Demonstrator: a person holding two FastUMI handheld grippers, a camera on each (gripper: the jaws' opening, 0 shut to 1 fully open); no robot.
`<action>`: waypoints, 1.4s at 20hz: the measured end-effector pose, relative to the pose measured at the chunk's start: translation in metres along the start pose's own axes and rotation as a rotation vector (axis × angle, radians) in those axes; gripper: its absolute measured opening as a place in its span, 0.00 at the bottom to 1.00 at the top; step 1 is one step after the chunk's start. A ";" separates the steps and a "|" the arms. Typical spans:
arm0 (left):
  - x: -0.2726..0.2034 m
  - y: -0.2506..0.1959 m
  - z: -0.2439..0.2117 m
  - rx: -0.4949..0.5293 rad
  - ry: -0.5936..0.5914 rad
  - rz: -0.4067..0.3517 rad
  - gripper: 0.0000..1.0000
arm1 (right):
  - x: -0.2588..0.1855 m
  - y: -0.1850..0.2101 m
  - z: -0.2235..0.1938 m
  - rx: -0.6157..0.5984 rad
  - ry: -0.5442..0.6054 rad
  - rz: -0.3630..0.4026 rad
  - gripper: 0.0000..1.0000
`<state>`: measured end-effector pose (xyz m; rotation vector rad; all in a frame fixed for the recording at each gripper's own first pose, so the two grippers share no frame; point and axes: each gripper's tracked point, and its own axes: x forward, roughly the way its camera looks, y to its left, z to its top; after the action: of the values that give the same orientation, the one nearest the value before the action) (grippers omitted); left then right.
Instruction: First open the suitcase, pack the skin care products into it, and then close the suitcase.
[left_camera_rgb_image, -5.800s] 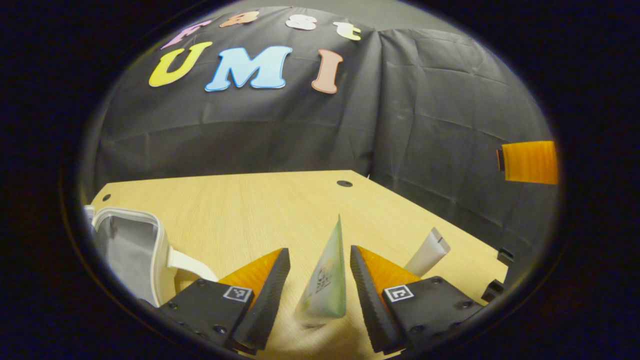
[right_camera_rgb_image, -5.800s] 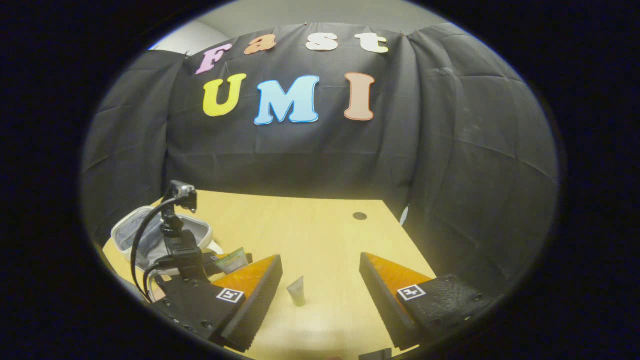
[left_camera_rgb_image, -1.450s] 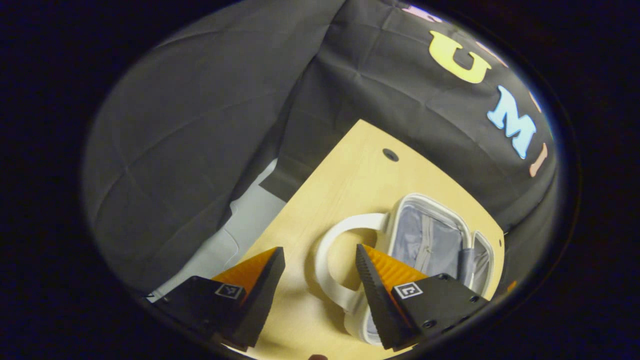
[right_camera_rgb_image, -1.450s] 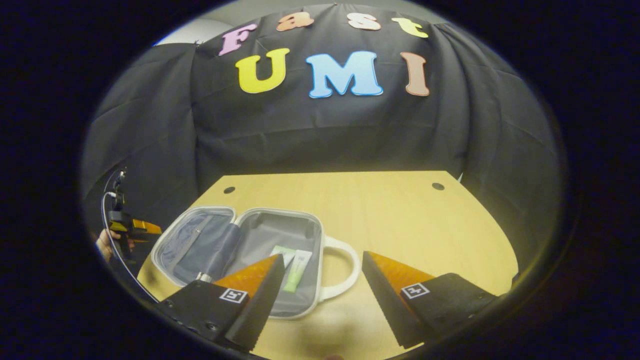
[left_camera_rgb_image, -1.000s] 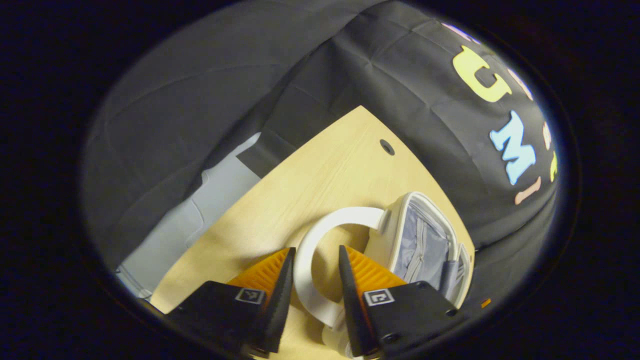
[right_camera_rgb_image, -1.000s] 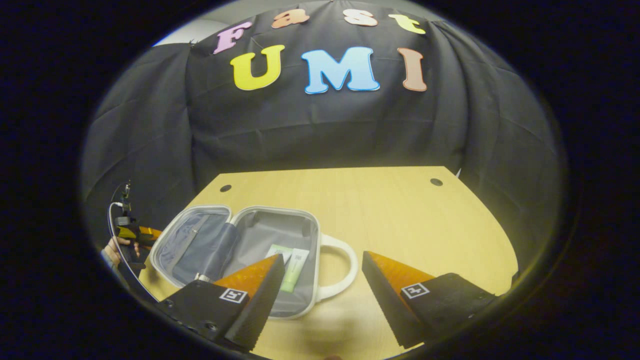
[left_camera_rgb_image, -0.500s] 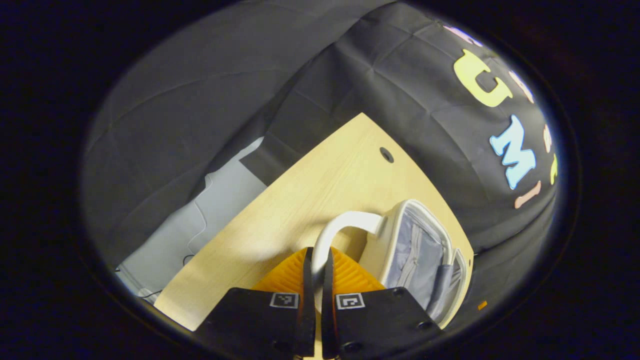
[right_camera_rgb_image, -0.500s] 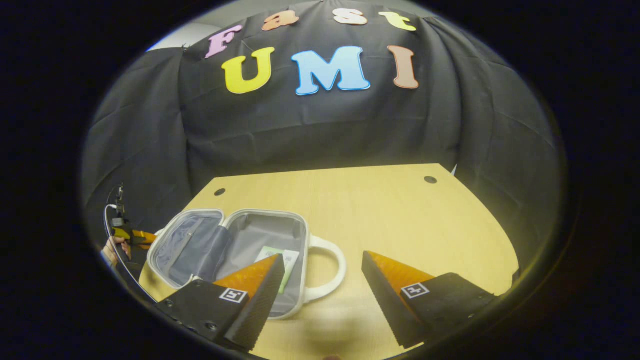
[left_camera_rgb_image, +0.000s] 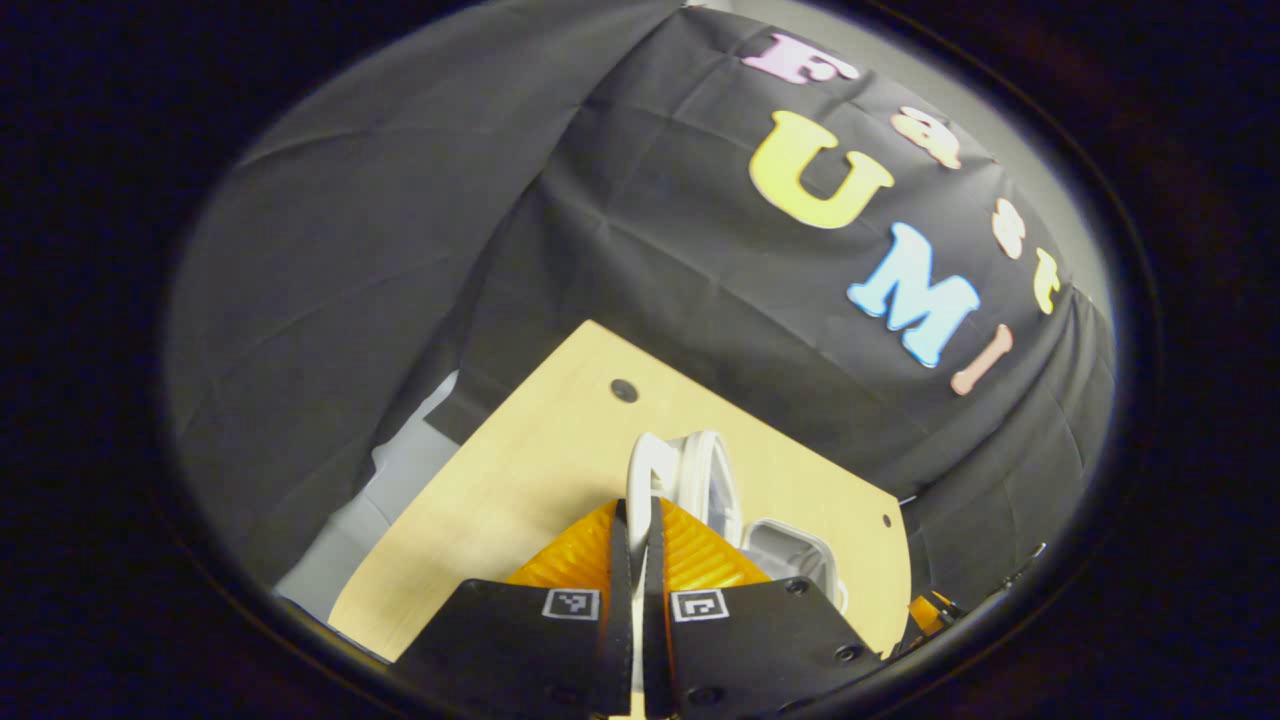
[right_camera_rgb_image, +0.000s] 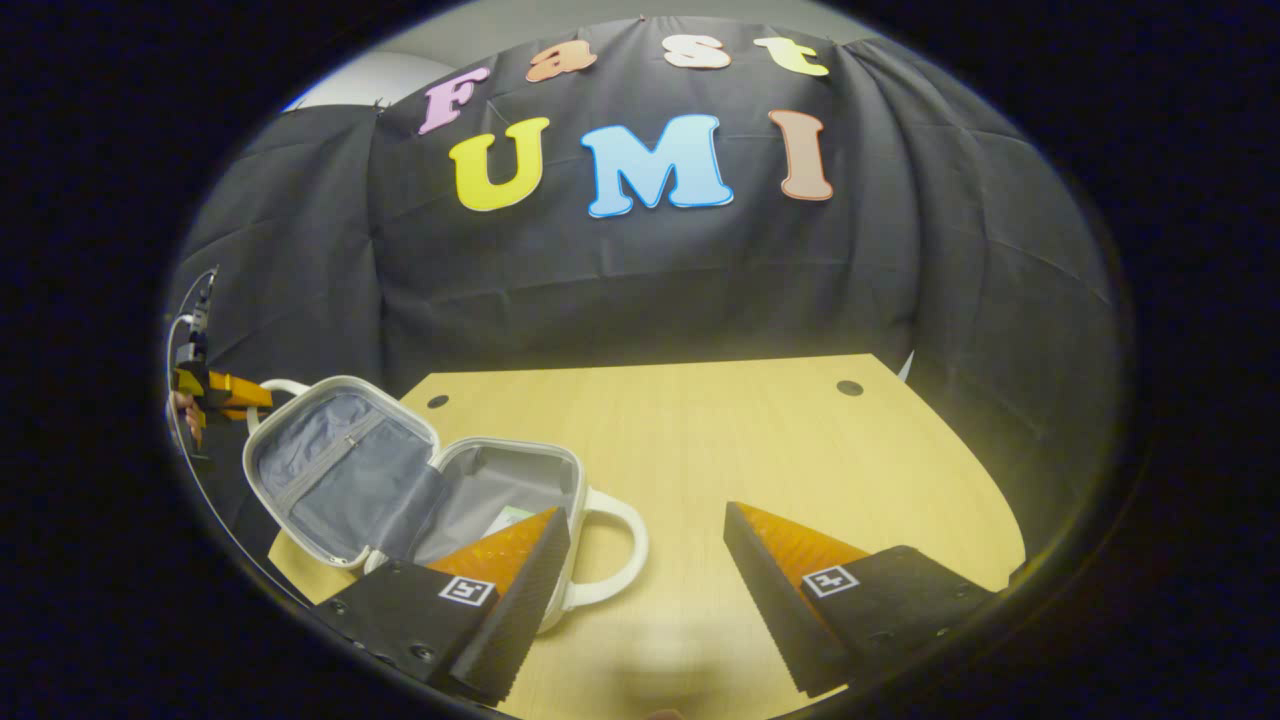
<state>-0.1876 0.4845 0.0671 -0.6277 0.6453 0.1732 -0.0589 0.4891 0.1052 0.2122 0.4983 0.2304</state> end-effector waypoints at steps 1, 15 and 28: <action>-0.004 -0.025 0.001 0.025 -0.008 -0.016 0.12 | -0.003 -0.005 0.000 0.005 -0.006 0.002 0.95; -0.003 -0.311 -0.163 0.257 0.125 -0.316 0.12 | -0.036 -0.084 0.010 0.010 -0.086 0.006 0.95; 0.116 -0.354 -0.361 0.370 0.313 -0.193 0.12 | -0.057 -0.146 -0.006 -0.024 -0.049 0.058 0.95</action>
<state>-0.1591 -0.0194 -0.0540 -0.3569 0.8875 -0.2264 -0.0860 0.3360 0.0885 0.2086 0.4414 0.2867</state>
